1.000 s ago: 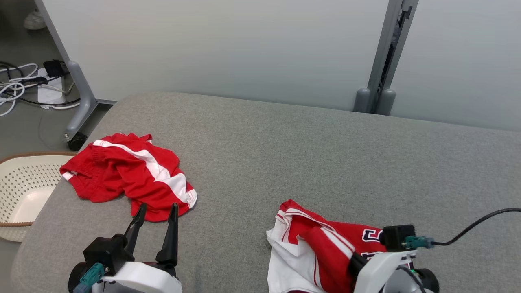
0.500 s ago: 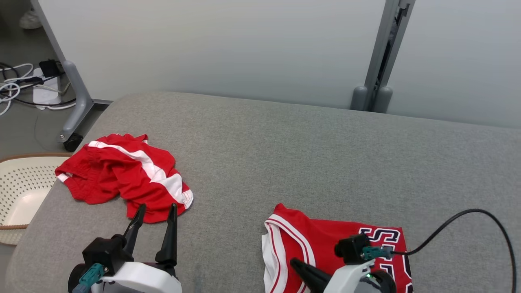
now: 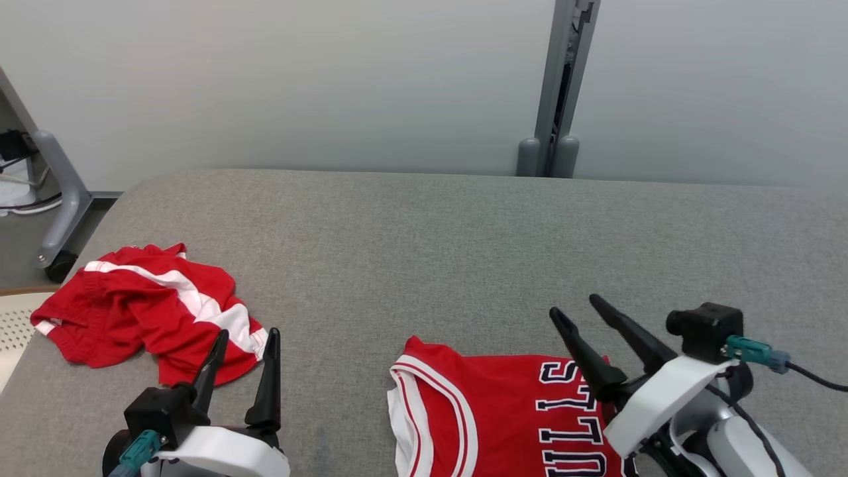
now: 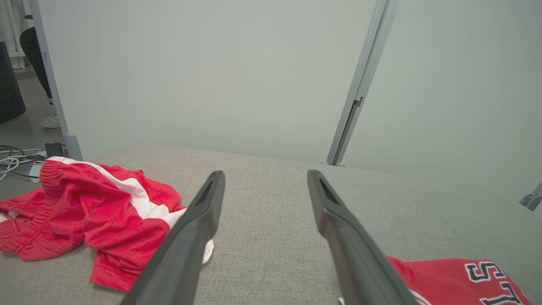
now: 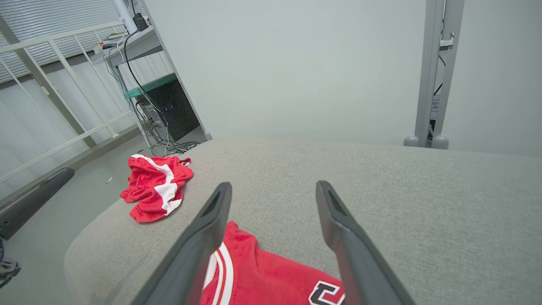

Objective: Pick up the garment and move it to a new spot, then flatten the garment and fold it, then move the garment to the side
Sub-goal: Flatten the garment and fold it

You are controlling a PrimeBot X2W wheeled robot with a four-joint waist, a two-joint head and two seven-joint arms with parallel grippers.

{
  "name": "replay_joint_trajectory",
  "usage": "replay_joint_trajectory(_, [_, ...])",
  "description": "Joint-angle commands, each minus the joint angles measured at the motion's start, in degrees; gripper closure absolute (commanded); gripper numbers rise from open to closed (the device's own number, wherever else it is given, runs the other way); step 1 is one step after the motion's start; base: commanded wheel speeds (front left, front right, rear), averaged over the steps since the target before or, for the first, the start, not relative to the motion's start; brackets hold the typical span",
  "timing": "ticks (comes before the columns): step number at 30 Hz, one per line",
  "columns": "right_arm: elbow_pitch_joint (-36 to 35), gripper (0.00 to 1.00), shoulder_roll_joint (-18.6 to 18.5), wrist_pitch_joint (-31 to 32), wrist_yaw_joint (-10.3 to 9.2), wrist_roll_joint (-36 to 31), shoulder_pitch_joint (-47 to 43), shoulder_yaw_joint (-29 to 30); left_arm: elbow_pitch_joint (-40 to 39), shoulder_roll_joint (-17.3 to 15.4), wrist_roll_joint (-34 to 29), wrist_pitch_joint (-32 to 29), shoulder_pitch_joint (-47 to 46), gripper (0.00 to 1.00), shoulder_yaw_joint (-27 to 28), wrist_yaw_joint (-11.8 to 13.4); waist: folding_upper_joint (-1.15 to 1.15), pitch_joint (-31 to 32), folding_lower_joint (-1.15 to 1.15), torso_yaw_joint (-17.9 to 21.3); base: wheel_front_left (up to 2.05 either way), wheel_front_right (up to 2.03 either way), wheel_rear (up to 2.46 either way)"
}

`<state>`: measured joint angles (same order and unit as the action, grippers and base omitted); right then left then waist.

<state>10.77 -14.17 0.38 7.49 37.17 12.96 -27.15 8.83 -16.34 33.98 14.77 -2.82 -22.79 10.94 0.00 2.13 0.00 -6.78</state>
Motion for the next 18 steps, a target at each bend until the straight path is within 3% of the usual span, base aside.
replay_joint_trajectory(1, [-1.96, 0.0, -0.7, -0.44, 0.01, -1.6, -0.79, 2.03, -0.31, -0.4, -0.15, 0.35, 0.04, 0.0, 0.52, 0.32, 0.0, 0.22, 0.0, 1.09, 0.0, 0.0, 0.0])
replay_joint_trajectory(6, [-6.91, 0.0, -0.84, -0.42, 0.01, -5.58, -3.28, 8.0, -1.13, -0.36, -0.78, 0.41, 0.13, 0.0, 1.09, 0.5, 0.0, 0.36, 0.0, 2.34, 0.0, 0.0, 0.0])
replay_joint_trajectory(18, [-13.02, 0.0, 3.44, -4.98, 0.01, -13.28, -13.75, 22.24, -4.34, 0.26, -3.0, 0.46, 2.51, 0.0, 4.57, 1.33, 0.0, -0.01, 0.0, 3.42, 0.0, 0.0, 0.0])
